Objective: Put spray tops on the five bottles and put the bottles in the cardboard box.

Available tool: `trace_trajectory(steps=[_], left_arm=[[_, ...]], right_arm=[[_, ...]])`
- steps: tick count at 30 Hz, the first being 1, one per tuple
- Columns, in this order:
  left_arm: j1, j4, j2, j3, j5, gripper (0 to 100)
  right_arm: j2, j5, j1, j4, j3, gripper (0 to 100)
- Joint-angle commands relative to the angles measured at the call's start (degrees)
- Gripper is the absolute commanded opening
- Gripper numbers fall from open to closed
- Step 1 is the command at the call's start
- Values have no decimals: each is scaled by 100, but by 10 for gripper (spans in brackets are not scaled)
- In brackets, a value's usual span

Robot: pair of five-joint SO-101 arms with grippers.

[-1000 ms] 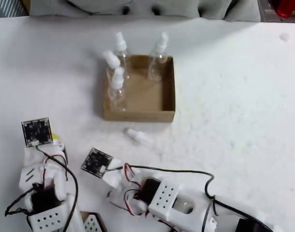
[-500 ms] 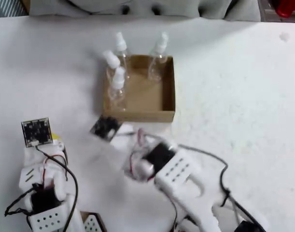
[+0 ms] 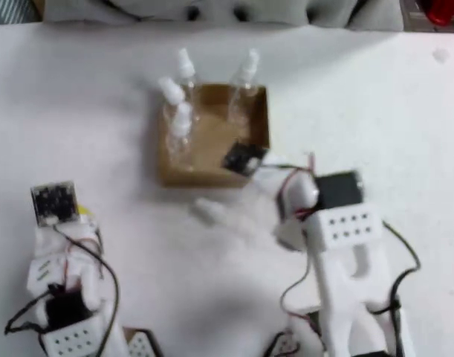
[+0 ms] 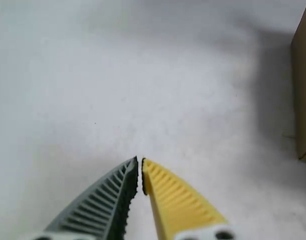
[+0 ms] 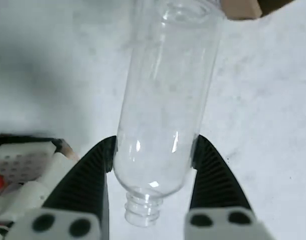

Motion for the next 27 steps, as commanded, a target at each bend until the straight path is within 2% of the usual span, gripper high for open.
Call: trace_trajectory(steps=[1,7,14,17,22,27], left_arm=[[66,-132,-66,-229,18,20],[66,-132,-66,-229,18,20],[66,-123,-66,-229,18,20],[66,-123,-66,-229,18,20],[66,-123,-66,-229,18,20],[66,-123,-66,-229,18,20]], right_arm=[[-13,1125,708,171,290,21],[-13,2963,1675,-101,1169,22],[-4,4448,2501,-1930,1978,22],[-4,4659,2589,-2457,2207,66],[-4,4651,2589,-2738,2418,249],[-13,4651,2589,-2818,2391,286]])
